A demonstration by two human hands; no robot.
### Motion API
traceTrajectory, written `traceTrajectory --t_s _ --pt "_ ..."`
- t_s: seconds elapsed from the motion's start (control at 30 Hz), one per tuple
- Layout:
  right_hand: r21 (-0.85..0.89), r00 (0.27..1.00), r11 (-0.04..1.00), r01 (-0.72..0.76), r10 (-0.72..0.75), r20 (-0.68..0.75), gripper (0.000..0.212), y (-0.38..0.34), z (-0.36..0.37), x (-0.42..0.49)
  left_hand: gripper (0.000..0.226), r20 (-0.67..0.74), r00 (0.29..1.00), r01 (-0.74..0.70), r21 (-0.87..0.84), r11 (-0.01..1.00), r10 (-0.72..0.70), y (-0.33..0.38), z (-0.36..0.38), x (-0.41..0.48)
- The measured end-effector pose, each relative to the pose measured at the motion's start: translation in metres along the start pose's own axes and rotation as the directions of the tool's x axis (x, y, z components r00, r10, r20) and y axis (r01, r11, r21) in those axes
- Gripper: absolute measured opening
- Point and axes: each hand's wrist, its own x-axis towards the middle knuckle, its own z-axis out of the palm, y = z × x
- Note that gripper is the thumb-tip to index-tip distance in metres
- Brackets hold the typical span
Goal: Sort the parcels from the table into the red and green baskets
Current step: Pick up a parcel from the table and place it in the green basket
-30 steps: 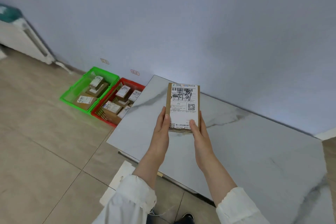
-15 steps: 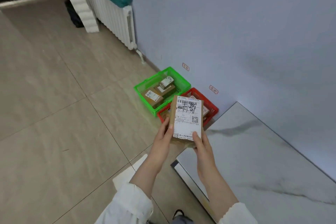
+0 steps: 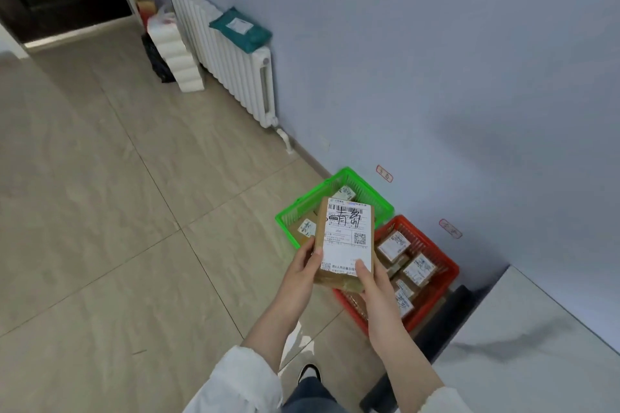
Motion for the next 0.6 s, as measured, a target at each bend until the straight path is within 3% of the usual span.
traceTrajectory --t_s 0.13,0.27,0.43,0.6 --pt "-0.006 0.999 1.000 -0.022 0.022 -0.041 0.052 -0.013 0.014 0.061 0.042 0.060 0.998 0.016 0.034 0.999 -0.018 0.028 -0.005 0.061" --pt "0.006 0.982 0.998 -0.057 0.057 -0.178 0.059 -0.020 0.031 0.116 0.047 0.112 0.992 0.048 0.061 0.997 -0.055 0.050 -0.013 0.124" --pt "0.112 0.926 0.992 -0.064 0.101 -0.363 0.058 -0.035 0.060 0.175 0.025 0.219 0.971 0.069 0.129 0.989 -0.096 0.075 -0.019 0.207" --pt "0.193 0.852 0.980 -0.042 0.136 -0.506 0.049 -0.037 0.090 0.228 0.035 0.340 0.921 0.120 0.216 0.969 -0.190 0.082 -0.043 0.288"
